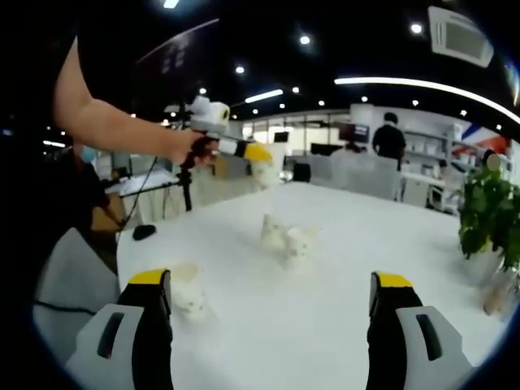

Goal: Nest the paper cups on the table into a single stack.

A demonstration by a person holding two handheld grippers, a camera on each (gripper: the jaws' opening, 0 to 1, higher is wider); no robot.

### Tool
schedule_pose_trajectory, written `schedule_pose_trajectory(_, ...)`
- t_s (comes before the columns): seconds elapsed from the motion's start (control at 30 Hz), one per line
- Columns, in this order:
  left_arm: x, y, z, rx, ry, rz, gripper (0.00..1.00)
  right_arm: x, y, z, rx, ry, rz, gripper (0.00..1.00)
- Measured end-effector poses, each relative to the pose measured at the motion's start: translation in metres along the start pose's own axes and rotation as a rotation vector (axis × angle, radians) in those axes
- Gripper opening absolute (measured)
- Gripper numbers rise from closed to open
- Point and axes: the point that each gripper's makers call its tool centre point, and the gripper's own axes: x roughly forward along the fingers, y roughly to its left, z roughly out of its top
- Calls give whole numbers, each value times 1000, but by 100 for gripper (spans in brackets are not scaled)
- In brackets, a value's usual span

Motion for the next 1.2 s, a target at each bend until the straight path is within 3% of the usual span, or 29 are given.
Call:
schedule_pose_trajectory(1.03,-25,-49,19,29,-42,-29,39,-17,9,6,-9,-24,-6,100)
schedule_pose_trajectory(1.2,-33,-55,16,34,-36,-26,39,-17,12,6,-12,-26,-6,100)
